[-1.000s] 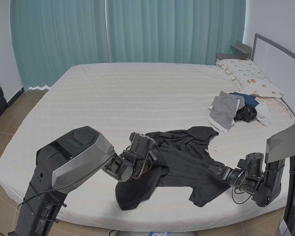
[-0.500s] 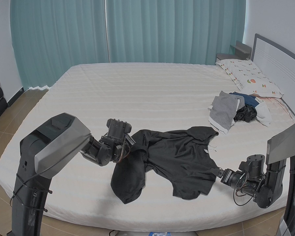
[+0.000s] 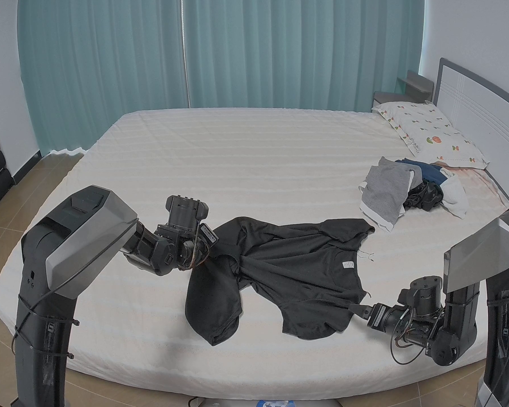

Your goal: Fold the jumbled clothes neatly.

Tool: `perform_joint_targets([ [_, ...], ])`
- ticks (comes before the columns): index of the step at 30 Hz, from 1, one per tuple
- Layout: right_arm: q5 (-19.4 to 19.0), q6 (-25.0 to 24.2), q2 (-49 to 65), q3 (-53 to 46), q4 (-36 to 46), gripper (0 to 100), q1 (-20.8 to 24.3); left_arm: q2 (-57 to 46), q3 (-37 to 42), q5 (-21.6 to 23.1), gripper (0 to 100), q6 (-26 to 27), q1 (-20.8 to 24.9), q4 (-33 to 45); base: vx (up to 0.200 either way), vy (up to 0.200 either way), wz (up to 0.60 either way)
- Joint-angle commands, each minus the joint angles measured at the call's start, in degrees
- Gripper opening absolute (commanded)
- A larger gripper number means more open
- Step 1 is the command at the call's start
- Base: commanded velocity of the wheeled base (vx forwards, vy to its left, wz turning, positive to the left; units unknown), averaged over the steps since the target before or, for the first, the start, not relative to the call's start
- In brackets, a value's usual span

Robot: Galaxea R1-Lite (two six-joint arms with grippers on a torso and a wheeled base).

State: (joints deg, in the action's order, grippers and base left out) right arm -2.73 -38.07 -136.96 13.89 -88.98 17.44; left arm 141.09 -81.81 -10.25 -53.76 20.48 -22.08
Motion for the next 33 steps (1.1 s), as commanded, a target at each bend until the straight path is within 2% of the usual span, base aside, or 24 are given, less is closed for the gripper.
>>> perform_joint_targets([
  [1,0.8,0.1,-3.2,2.9,0.2,100,2.8,-0.5,0.1,0.0,0,-0.1,0.4,0.0,0.000,0.000,0.00],
  [2,1.8,0.3,-3.7,3.8,0.5,100,3.3,-0.5,0.1,0.0,0,-0.1,0.4,0.0,0.000,0.000,0.00],
  [3,2.3,0.3,-4.0,4.3,0.6,0,3.6,-0.5,0.1,0.0,0,-0.2,0.4,0.1,0.000,0.000,0.00],
  [8,3.3,0.3,-5.2,9.2,5.0,0,5.7,-0.6,0.4,-0.1,0,-0.2,0.4,0.6,0.000,0.000,0.00],
  [14,5.6,0.3,-4.5,13.1,11.4,0,5.3,-0.6,1.0,-0.1,0,-0.2,0.7,1.2,0.000,0.000,0.00],
  [15,5.7,0.3,-4.4,13.0,11.3,0,5.1,-0.6,1.0,-0.1,100,-0.2,0.7,1.2,0.000,0.000,0.00],
  [20,5.9,-0.2,-2.3,10.6,10.6,0,3.2,-1.1,0.9,-0.1,100,0.0,0.7,2.3,0.000,0.000,0.00],
  [21,5.9,-0.2,-2.2,10.5,10.3,100,2.9,-1.3,0.9,0.0,100,0.0,0.7,2.6,0.000,0.000,0.00],
  [33,5.0,-0.5,-1.8,8.0,5.5,100,-1.6,-2.0,1.0,0.0,100,-0.3,0.0,4.5,0.000,0.000,0.00],
])
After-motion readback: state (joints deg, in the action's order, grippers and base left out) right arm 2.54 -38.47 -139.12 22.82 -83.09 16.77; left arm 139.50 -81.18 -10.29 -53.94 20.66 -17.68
